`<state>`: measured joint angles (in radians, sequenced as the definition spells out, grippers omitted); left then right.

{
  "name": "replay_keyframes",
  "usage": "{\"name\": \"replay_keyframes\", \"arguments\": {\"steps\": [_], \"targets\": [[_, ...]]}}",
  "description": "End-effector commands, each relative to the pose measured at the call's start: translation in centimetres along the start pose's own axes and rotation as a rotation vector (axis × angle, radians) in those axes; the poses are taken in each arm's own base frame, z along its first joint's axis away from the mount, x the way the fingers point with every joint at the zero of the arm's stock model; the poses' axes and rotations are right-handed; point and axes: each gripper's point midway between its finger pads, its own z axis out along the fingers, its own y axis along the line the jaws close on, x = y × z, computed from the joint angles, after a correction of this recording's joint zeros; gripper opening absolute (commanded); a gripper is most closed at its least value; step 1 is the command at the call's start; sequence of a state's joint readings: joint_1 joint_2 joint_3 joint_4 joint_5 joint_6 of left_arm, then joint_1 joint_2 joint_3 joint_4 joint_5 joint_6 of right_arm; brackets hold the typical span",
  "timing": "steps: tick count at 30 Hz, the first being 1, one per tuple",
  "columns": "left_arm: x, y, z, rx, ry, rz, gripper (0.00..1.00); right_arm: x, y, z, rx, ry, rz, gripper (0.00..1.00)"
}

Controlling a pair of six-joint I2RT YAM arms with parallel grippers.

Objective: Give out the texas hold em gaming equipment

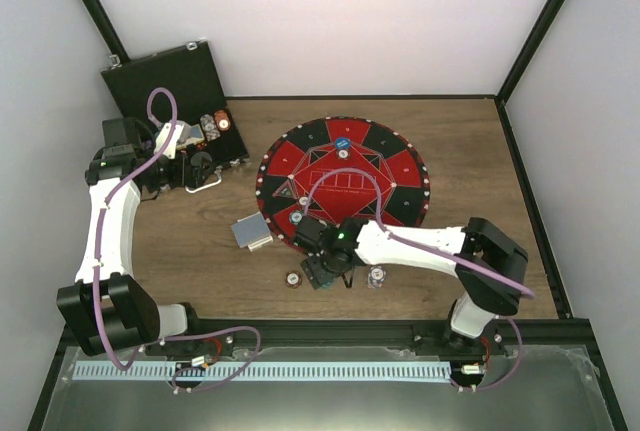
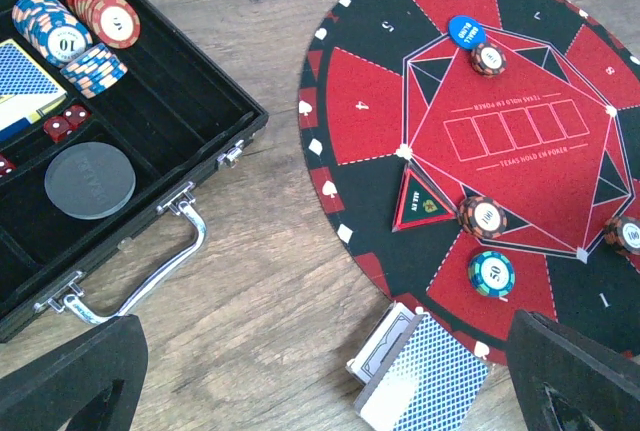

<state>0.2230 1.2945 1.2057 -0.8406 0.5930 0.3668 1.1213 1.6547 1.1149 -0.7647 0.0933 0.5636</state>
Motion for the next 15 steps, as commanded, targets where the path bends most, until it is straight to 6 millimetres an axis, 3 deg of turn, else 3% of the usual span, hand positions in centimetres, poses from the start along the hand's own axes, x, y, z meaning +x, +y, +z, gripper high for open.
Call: {"name": "replay_keyframes", "arguments": {"steps": [1, 9, 15], "targets": [[-0.5, -0.2, -0.2, 0.016, -0.018, 0.003, 1.00, 2.1, 1.1, -1.2, -0.035, 0.021, 0.043, 0.81], [-0.8, -0.2, -0.5, 0.012, -0.019, 0.005, 1.00, 2.9, 2.7, 0.4, -0.060, 0.057, 0.009, 0.80], [-0.7, -0.1, -0.5, 0.004, -0.015, 0.008, 1.00, 2.8, 2.2, 1.3, -0.019, 0.056, 0.000, 0.74]]}}
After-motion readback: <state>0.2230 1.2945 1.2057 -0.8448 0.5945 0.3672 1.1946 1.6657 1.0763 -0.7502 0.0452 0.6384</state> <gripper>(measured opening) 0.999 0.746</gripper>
